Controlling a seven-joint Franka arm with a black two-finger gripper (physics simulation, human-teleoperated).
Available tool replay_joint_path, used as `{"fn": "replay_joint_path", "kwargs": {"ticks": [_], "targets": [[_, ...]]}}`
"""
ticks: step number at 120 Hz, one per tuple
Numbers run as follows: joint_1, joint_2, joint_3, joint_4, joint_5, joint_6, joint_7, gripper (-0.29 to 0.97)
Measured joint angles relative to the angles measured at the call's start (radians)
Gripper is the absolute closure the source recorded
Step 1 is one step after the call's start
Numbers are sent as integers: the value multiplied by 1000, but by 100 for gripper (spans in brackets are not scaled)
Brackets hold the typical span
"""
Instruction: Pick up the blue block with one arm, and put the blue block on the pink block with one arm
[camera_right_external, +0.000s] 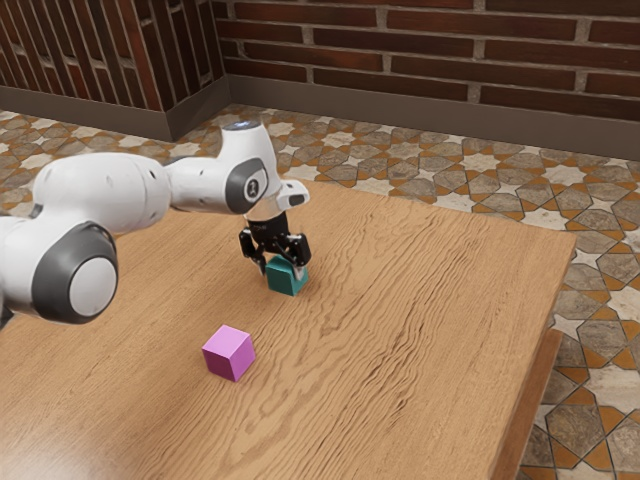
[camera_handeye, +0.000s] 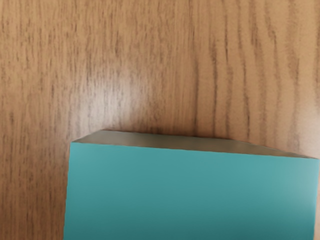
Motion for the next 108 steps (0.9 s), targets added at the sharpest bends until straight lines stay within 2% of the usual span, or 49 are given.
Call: {"fn": "replay_joint_path", "kwargs": {"ticks": [34,70,78,97,108], "targets": [[-5,0,0,4,14,3,-9,27],[-16,-48,0,-8,33,-27,-20,36],[-17,-121,0,-85,37,-36,-22,37],[-24,-437,-2,-456,41,-21,-30,38],[-34,-543,-2,-606,41,2,-36,38]]}}
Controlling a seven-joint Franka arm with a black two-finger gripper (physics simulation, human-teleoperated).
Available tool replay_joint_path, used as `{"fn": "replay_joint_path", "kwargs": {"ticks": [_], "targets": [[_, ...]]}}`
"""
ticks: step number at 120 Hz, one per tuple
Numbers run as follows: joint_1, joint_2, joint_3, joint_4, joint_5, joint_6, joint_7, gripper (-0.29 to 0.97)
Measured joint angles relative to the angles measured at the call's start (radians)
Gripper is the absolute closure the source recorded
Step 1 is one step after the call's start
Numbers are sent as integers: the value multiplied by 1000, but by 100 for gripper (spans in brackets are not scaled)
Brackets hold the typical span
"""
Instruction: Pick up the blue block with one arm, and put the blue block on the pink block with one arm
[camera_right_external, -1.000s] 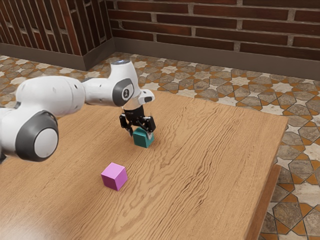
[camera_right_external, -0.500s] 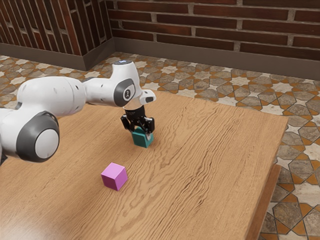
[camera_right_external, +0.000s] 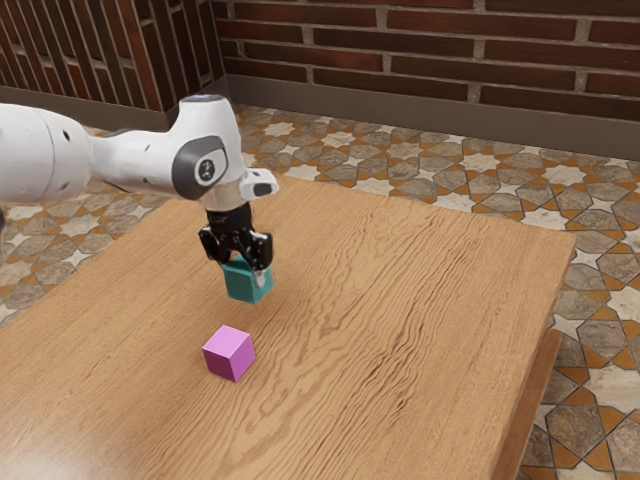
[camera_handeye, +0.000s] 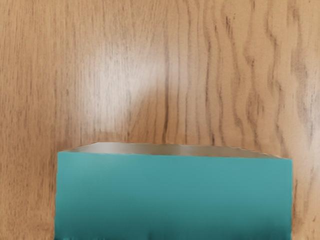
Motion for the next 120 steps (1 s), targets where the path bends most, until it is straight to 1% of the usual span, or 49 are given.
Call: {"fn": "replay_joint_path", "kwargs": {"ticks": [11,21,51,69,84,120], "targets": [[-4,-62,0,-121,0,42,-6,38],[-5,-85,-1,-174,1,87,-10,39],[-5,-236,-7,-363,19,238,-24,40],[-4,-283,-8,-423,23,295,-35,42],[-3,-293,-9,-459,24,329,-44,42],[0,-338,-12,-533,23,353,-40,40]]}}
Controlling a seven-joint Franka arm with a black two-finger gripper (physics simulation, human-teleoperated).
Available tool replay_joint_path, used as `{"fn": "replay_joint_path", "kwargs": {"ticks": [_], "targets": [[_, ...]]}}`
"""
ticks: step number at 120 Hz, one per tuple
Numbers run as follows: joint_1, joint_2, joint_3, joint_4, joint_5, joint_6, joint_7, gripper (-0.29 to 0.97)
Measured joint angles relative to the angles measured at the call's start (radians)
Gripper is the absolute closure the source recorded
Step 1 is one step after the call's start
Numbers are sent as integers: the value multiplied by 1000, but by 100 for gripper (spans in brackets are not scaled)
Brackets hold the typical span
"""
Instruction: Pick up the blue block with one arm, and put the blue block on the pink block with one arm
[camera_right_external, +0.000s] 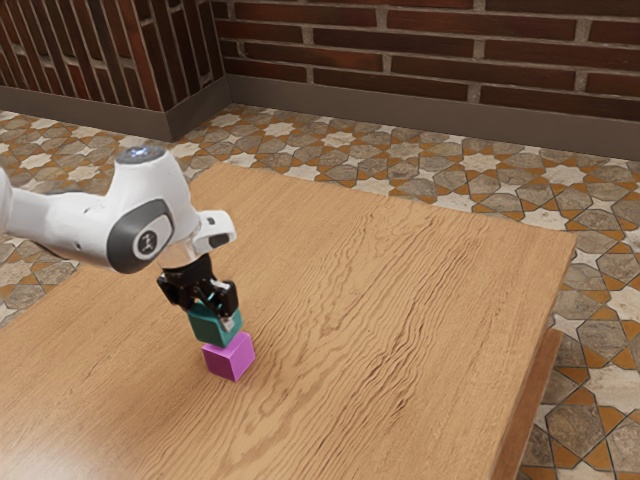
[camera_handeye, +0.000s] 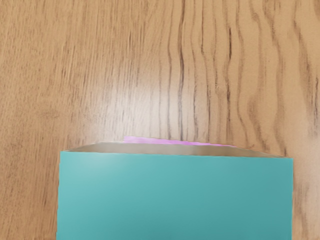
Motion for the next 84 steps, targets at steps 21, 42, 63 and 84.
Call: {"fn": "replay_joint_path", "kwargs": {"ticks": [21,42,63,84], "targets": [[-7,-7,0,-11,0,-1,6,40],[-8,3,0,-10,0,-1,10,41],[-6,9,-1,-7,0,-1,13,41],[-6,16,-1,-4,-2,-1,19,40]]}}
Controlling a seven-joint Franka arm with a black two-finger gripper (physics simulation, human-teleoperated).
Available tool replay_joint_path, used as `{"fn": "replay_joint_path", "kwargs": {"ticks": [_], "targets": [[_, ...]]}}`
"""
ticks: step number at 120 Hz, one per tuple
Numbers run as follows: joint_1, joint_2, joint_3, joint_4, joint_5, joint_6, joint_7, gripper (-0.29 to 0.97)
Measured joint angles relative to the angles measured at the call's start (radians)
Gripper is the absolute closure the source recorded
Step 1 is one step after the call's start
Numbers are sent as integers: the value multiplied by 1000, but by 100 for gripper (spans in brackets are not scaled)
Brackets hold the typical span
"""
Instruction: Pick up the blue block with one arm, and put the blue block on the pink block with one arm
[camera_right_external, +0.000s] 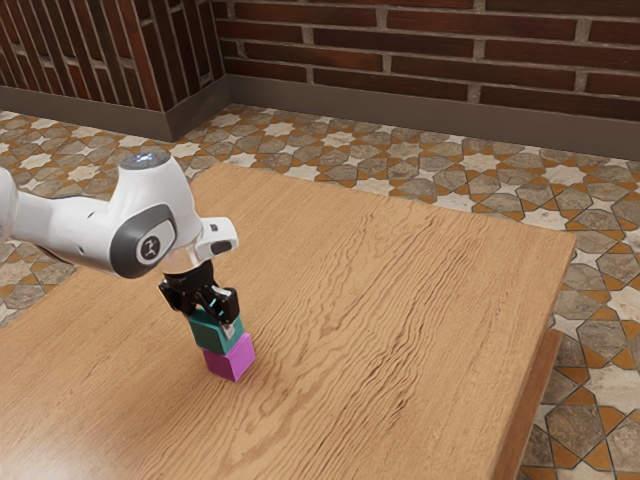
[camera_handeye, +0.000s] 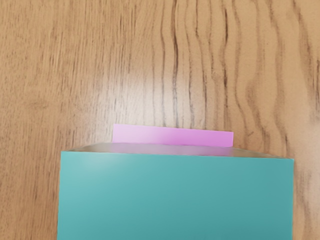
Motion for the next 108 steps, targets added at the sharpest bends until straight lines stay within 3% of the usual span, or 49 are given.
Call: {"fn": "replay_joint_path", "kwargs": {"ticks": [108], "targets": [[1,36,0,29,2,1,13,40]]}}
